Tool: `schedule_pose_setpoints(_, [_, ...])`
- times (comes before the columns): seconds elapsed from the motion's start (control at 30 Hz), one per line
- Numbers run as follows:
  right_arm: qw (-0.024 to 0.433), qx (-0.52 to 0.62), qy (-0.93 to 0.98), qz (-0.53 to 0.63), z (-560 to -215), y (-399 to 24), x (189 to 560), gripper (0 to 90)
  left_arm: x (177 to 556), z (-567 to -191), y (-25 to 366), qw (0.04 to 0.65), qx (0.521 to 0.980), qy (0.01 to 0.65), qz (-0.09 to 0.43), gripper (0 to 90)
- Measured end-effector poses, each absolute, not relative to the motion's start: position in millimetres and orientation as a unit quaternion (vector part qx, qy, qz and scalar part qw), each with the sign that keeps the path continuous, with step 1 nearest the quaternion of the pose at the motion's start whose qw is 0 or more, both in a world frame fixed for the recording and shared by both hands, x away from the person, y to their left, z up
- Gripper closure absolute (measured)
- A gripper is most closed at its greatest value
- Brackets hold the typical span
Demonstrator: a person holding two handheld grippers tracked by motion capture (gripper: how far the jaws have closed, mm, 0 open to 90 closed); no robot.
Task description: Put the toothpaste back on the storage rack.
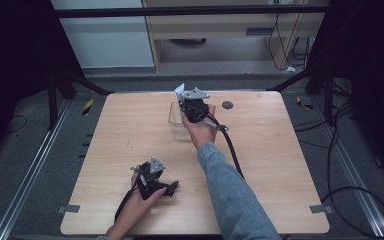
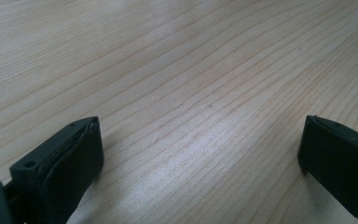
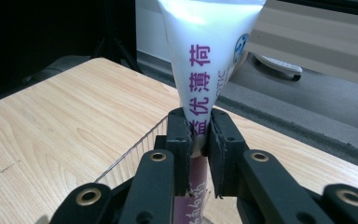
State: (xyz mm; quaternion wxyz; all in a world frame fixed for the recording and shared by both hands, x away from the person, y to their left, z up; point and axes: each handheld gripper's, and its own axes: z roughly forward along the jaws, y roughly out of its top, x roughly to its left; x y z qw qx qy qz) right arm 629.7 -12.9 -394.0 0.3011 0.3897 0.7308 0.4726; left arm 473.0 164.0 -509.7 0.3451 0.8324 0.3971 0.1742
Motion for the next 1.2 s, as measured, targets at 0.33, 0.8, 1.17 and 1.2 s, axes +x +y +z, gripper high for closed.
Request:
schedule_pose_setpoints(0.33, [0.3, 0.39, 0.735, 0.466, -399, -11, 630, 79.7, 473, -510, 164, 0.345, 0.833, 0.397, 0.174, 0.0])
schedule_pose_setpoints(0.8, [0.297, 0.389, 0.742, 0.459, -405, -10, 629, 79.9, 473, -510, 164, 0.345, 0.833, 0.397, 0.174, 0.0])
schedule_pose_setpoints(1.17, [0.293, 0.386, 0.748, 0.454, -407, -8, 628, 79.9, 473, -510, 164, 0.345, 0.832, 0.397, 0.174, 0.0])
schedule_pose_setpoints(1.2, [0.292, 0.386, 0.748, 0.454, -407, -8, 628, 79.9, 473, -510, 164, 0.345, 0.832, 0.397, 0.174, 0.0])
